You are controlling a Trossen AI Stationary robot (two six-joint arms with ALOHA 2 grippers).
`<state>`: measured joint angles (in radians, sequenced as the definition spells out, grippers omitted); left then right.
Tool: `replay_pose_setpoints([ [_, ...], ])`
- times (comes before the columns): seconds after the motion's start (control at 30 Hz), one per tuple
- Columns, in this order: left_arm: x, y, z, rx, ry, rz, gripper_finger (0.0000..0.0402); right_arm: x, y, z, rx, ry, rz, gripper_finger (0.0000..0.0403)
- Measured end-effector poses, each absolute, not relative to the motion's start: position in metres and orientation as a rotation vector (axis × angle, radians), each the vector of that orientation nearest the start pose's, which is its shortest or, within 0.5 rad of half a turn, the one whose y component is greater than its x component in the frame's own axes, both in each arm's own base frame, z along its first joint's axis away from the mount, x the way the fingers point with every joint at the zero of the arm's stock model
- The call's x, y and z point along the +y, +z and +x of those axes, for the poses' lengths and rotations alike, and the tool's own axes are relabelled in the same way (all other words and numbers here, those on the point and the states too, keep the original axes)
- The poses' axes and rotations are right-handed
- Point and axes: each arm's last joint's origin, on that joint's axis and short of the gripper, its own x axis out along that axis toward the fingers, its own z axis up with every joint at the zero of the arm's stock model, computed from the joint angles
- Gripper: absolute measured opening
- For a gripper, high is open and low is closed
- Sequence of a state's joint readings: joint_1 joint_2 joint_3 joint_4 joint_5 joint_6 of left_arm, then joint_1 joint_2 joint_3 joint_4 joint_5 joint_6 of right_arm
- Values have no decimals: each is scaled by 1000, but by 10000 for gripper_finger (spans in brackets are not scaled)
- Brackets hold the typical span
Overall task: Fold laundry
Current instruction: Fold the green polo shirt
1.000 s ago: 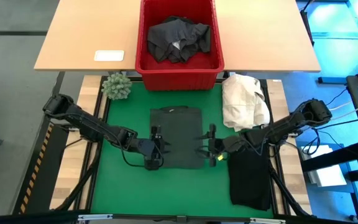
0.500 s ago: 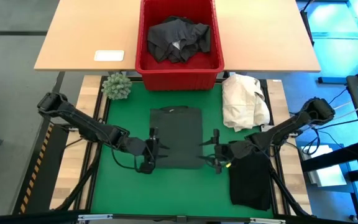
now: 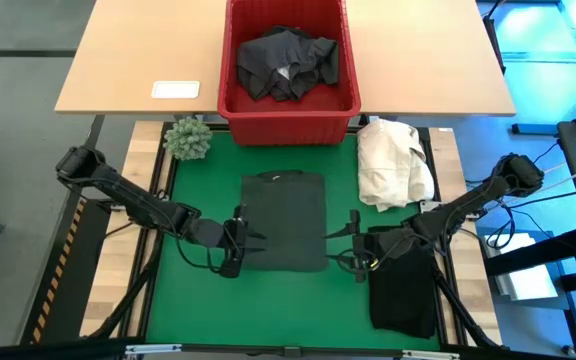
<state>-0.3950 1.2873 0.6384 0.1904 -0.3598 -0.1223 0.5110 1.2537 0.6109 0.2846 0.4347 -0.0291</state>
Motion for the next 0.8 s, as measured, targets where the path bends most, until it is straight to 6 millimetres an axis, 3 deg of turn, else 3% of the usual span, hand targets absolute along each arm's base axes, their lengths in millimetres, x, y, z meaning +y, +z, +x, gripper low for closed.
replay_pose_setpoints([
  [0.37, -93, 235, 237, 337, -77, 81, 131, 116, 225, 232, 296, 87, -182, 225],
  [0.8, -95, 234, 237, 338, -80, 82, 131, 119, 229, 233, 254, 171, -145, 225],
])
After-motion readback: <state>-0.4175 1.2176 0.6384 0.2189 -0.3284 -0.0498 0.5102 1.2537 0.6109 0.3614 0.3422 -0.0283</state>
